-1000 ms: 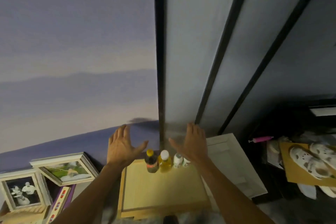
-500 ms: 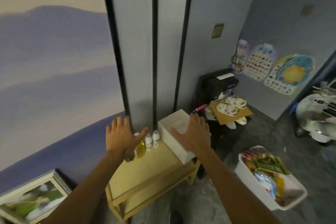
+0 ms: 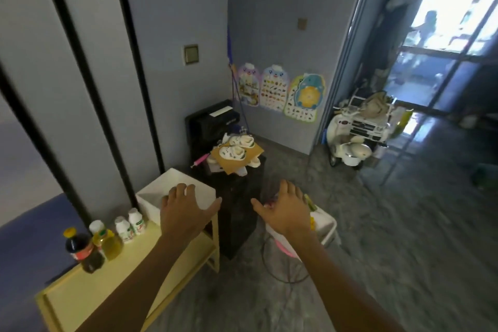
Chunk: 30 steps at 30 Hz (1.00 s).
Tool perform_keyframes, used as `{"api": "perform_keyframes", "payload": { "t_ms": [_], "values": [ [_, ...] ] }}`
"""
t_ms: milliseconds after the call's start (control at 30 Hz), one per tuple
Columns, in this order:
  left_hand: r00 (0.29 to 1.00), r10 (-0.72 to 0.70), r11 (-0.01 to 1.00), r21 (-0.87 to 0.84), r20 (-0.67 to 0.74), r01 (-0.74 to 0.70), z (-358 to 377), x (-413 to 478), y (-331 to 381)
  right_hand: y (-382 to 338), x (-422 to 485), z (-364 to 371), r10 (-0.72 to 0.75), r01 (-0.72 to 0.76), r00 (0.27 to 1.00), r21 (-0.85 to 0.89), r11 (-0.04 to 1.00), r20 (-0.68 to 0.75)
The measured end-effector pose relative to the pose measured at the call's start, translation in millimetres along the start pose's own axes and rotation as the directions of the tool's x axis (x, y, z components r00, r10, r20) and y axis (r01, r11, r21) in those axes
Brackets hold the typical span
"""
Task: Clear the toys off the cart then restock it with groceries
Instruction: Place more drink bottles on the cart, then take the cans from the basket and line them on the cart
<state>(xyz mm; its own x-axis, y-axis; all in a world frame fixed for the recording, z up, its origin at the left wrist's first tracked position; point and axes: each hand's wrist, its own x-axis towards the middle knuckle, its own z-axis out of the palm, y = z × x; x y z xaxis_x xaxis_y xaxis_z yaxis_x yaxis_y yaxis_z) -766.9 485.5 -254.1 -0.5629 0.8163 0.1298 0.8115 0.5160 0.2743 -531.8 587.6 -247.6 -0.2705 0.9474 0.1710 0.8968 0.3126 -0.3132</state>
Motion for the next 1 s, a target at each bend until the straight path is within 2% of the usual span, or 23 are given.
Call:
{"api": "perform_keyframes", "payload": {
  "t_ms": [233,433,567,700,833,1000],
  "values": [
    [0.996,0.072,0.997,-0.010,0.058,-0.072,52,-6,125,134,14,-27,0.059,-0.059,0.998,0.021,0.998,0.019],
    [0.989,0.062,0.998,-0.019,0.131,-0.060,98,-1,195,203,37,-17,0.065,-0.067,0.995,0.033,0.997,0.077],
    [0.985,0.053,0.999,-0.011,0.162,-0.052,129,19,218,228,68,7,0.077,-0.076,0.990,-0.014,0.997,0.122],
    [0.986,0.045,0.999,0.016,0.162,-0.048,164,57,232,248,119,33,-0.006,0.010,0.985,-0.020,1.000,0.172],
    [0.980,-0.006,1.000,0.008,0.198,0.005,207,108,245,262,186,56,-0.075,0.095,0.967,-0.071,0.993,0.243],
    [0.960,-0.095,0.995,0.003,0.263,0.098,268,171,261,264,276,81,-0.091,0.143,0.930,-0.122,0.982,0.357]
  ]
}}
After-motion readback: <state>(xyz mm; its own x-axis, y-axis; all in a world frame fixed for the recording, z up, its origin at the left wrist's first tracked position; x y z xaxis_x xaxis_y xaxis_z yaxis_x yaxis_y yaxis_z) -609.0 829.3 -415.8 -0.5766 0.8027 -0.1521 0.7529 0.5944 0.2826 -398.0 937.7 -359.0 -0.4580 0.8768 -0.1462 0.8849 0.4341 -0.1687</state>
